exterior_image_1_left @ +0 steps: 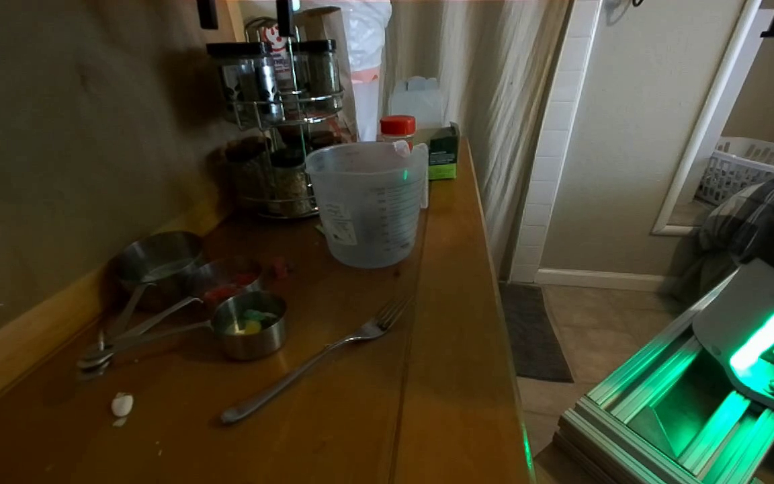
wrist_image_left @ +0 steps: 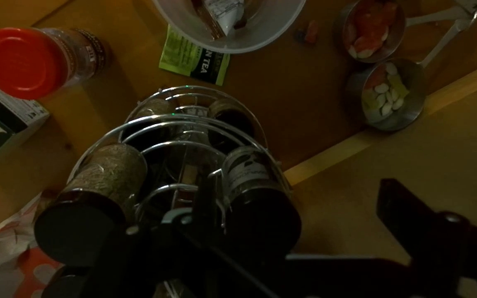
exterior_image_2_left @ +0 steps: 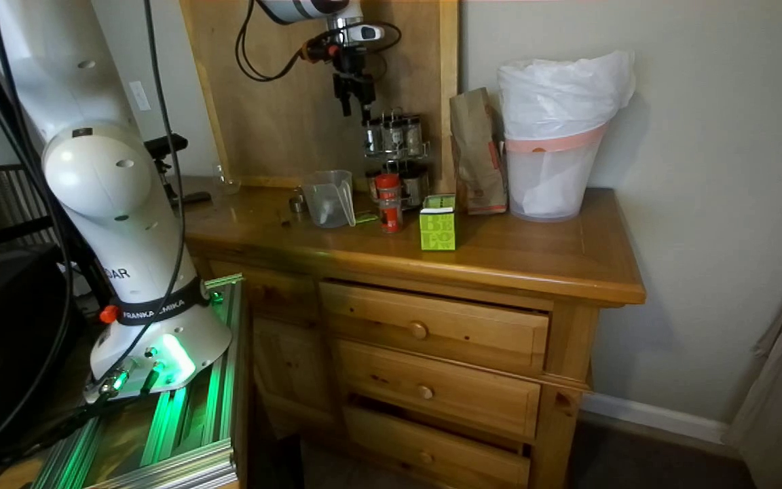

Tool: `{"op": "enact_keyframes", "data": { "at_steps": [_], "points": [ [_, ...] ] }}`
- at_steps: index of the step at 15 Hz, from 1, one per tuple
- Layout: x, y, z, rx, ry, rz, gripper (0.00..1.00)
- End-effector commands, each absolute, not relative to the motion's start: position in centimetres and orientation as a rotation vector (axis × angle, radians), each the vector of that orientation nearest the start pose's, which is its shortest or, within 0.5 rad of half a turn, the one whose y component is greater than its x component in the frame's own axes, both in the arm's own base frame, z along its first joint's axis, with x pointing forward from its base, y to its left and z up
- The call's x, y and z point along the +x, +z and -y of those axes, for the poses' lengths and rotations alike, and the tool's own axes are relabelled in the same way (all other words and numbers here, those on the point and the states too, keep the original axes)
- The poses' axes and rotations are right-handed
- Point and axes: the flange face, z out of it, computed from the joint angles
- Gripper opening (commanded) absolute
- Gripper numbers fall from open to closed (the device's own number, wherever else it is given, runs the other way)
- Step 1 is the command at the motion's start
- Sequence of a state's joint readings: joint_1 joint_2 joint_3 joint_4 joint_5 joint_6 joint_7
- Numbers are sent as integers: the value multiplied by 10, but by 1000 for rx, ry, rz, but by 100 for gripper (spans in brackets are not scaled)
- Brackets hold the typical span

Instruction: Take s bottle off of the spice rack

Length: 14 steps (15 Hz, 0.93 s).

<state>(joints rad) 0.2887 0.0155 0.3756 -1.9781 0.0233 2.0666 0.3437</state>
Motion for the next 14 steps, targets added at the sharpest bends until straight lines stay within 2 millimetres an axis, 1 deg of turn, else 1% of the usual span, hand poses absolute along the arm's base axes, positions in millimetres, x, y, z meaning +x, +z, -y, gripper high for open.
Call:
{"op": "enact_keyframes", "data": {
  "at_steps": [1,5,6,8,11,12,13,14],
  "points": [
    [456,459,-348,-3037,-144,550,100],
    [464,449,-346,-3043,-160,555,100],
    [466,447,-347,-3037,-165,555,95],
    [467,445,-348,-3031,-168,553,77],
    [465,445,-348,-3040,-157,566,55],
    [464,448,-346,-3042,-163,572,46],
    [463,450,-344,-3044,-170,568,40],
    [463,452,-343,-3043,-181,566,32]
  ]
}}
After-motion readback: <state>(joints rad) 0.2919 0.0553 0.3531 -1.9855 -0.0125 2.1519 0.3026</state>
